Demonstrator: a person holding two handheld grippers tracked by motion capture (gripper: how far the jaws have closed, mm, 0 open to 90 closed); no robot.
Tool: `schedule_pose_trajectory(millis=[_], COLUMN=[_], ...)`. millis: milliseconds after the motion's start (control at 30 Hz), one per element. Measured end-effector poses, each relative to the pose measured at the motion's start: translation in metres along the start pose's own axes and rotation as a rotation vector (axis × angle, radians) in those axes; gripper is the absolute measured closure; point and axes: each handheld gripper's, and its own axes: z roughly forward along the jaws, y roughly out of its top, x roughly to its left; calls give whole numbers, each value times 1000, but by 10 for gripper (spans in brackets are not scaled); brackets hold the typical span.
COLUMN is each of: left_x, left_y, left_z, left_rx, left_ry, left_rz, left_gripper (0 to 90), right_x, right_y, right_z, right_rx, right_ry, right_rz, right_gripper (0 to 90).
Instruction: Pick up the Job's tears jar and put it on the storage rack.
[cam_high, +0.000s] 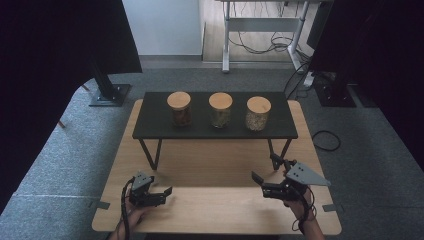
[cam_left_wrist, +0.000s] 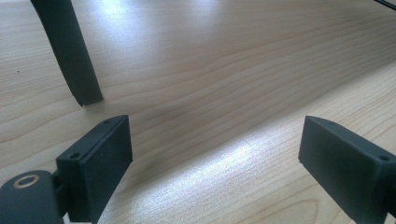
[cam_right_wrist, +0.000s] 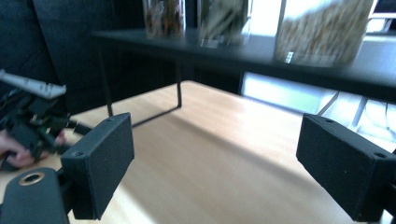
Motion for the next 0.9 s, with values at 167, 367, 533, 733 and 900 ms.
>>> schedule_pose_trajectory(millis=[167, 367, 533, 733, 900], left_x=[-1, -1, -2, -2, -2], left_y=[0, 0, 0, 0, 0], left_z=[0, 0, 0, 1, 1], left_rx=[1, -1, 3, 12, 13], left_ry=[1, 2, 3, -1, 2], left_rz=[8, 8, 12, 13, 11], left_gripper=[91, 91, 87, 86, 86], right_x=[2, 1, 0, -3, -7], right_y=[-32, -58, -74, -89, -93], right_z=[2, 6, 11, 14, 11], right_rx=[47, 92, 130, 145, 126], right_ry=[6, 9, 9, 25, 2], right_rz=[61, 106, 137, 211, 246], right_gripper=[111, 114, 115, 115, 107])
